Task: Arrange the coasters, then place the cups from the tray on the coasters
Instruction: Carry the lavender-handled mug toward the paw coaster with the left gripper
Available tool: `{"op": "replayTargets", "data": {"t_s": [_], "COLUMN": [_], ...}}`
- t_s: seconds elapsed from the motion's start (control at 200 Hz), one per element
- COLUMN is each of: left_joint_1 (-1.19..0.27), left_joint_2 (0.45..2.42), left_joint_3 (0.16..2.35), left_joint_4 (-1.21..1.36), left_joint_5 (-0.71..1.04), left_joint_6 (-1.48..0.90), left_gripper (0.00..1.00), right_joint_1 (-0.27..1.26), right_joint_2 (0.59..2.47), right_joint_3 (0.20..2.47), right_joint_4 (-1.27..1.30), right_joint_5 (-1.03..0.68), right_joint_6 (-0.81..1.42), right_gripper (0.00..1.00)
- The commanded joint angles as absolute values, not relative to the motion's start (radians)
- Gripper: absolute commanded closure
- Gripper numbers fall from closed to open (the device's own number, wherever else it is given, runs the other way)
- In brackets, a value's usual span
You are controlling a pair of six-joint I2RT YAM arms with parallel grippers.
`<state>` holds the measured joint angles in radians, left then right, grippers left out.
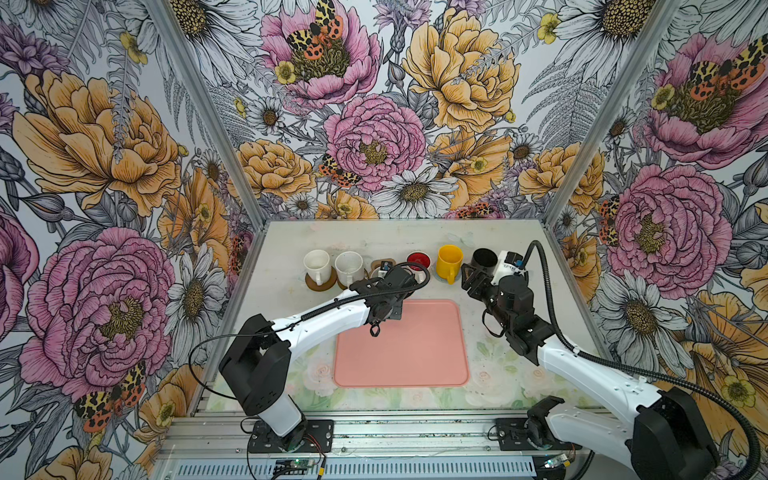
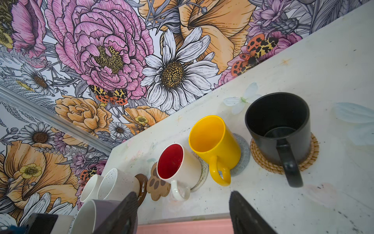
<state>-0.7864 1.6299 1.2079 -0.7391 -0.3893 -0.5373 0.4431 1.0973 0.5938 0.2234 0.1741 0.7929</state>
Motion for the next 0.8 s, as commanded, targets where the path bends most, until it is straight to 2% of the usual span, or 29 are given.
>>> {"op": "replayTargets", "data": {"t_s": [0.0,0.796], "left_joint_1": [-0.746,-0.537], "left_joint_2": [1.637,1.954], "left_joint_3": [1.264,1.512], "left_joint_4": [-0.617,-0.503], "left_joint_5": [-0.425,-0.252], "left_joint_6": [-0.466,-0.393], "left_gripper": [1.0,1.0], "right_joint_1": [0.43,0.381], "right_joint_2": [1.063,1.029], "right_joint_3": [0.601,0.573], "right_joint_4": [0.223,0.193], "right_joint_5": [0.167,0.162], "right_joint_6": [0.795,0.791], "right_gripper": [0.27,0.26]}}
